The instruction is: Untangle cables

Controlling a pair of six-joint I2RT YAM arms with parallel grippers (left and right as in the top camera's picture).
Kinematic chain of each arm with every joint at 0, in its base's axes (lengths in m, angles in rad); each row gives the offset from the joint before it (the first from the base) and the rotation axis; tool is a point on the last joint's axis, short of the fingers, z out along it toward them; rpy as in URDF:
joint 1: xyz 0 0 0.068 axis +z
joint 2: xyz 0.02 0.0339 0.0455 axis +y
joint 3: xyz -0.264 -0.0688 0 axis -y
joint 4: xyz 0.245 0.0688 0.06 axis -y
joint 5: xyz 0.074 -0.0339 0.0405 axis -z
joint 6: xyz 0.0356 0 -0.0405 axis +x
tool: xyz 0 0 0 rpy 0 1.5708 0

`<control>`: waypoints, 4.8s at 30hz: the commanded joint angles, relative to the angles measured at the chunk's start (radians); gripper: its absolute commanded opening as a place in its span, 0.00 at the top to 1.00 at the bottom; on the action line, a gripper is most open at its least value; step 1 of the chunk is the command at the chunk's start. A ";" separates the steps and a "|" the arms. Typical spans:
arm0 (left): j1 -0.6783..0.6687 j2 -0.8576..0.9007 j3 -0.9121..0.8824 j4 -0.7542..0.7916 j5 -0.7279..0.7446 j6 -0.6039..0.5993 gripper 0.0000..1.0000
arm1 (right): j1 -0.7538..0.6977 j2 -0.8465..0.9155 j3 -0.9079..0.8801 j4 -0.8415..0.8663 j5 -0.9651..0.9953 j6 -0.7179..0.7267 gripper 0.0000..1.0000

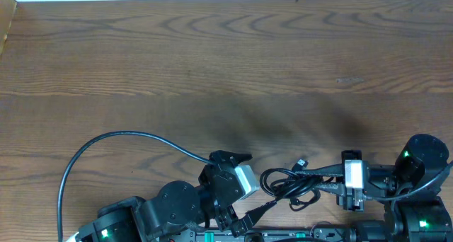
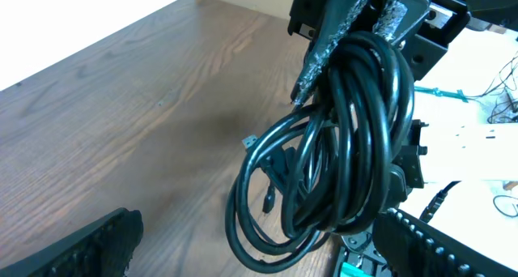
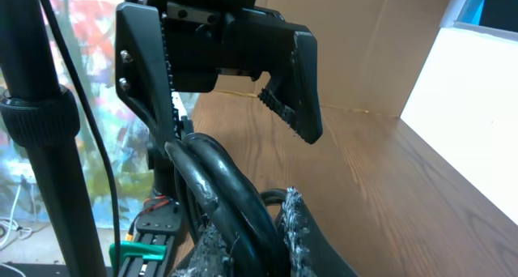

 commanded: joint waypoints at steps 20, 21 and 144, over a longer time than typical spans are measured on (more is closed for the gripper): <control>0.000 0.110 -0.002 0.039 -0.192 -0.010 0.01 | 0.001 -0.002 0.020 0.005 -0.041 -0.021 0.99; 0.000 0.123 -0.002 0.049 -0.179 -0.009 0.01 | 0.001 -0.002 0.020 0.005 -0.041 -0.021 0.99; 0.000 0.116 -0.002 0.201 -0.389 -0.303 0.92 | 0.000 -0.001 0.020 -0.250 0.968 0.269 0.01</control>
